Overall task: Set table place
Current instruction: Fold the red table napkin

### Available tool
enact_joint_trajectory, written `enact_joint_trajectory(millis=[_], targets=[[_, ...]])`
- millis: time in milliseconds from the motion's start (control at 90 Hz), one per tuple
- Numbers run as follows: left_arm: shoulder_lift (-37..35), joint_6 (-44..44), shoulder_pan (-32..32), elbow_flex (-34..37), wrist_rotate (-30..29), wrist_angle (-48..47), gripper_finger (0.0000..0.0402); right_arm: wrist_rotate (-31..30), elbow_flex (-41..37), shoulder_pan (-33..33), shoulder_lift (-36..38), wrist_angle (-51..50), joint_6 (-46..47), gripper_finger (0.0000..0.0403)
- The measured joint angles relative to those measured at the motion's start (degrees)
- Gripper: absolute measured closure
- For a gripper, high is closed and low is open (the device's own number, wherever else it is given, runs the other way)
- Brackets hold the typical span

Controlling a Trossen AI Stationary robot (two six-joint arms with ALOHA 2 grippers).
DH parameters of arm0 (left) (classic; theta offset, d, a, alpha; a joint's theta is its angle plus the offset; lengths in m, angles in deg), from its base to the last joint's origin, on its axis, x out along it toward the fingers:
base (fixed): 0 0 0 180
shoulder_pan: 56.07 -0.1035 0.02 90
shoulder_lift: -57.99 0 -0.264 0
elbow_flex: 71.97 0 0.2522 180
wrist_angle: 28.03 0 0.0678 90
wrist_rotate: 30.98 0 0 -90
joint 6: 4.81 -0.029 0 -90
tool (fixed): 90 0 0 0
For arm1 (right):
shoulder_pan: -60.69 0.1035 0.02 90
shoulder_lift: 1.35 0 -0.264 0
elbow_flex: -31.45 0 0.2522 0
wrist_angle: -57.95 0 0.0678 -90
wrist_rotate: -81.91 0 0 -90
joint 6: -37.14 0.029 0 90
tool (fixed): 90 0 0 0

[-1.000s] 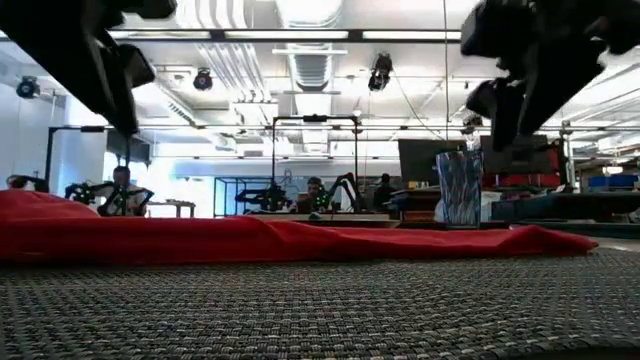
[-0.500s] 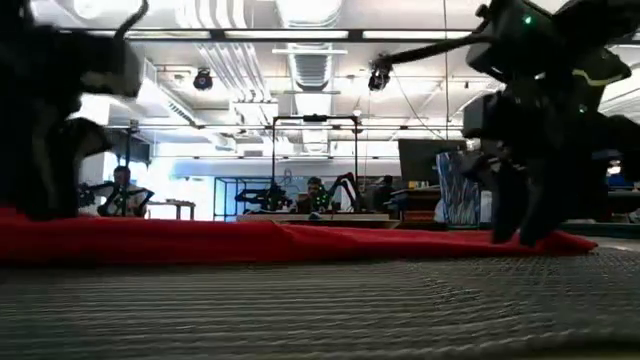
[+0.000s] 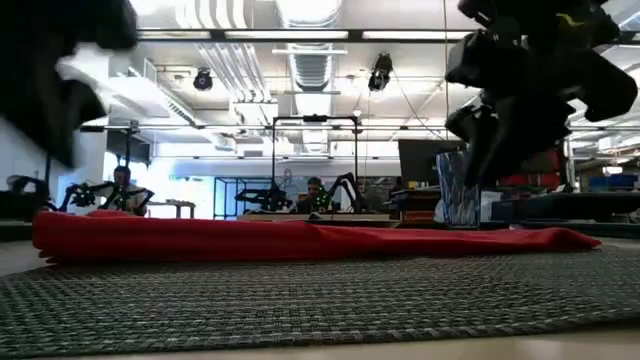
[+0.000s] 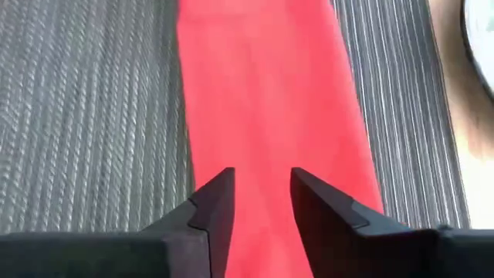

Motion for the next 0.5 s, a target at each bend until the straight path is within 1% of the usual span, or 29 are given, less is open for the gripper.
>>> enact_joint_trajectory(millis=[56, 89, 111, 156, 233, 344, 411, 500], targets=[[0.0, -3.6, -0.4, -0.1, -6.6, 3.8, 0.0326, 0.0, -0.3, 0.0, -0.7, 4.9, -1.0, 0.0297], [0.5, -5.9, -1.0, 0.3, -9.5, 6.6, 0.0326, 0.0, -0.5, 0.0, -1.4, 7.4, -1.9, 0.0299], [0.9, -7.1, -1.6, 0.6, -10.6, 8.0, 0.0326, 0.0, -0.7, 0.0, -1.9, 8.4, -2.5, 0.0301], [1.8, -8.4, -2.8, 1.5, -10.9, 9.3, 0.0326, 0.0, -1.0, -0.1, -3.6, 9.6, -3.3, 0.0305], [4.2, -8.6, -4.9, 3.2, -8.8, 10.7, 0.0326, 0.1, -1.1, -0.3, -7.0, 10.5, -3.6, 0.0312], [7.6, -6.4, -5.9, 5.7, -1.6, 10.9, 0.0326, 0.0, -1.1, -0.3, -10.7, 8.8, -3.8, 0.0324], [9.9, -4.6, -5.9, 6.8, 1.2, 11.0, 0.0326, 0.0, -1.1, -0.3, -12.8, 6.8, -3.7, 0.0333], [11.3, -1.1, -5.1, 8.0, 1.8, 10.9, 0.0326, -0.3, -0.7, -0.4, -13.9, 4.2, -3.7, 0.0345]])
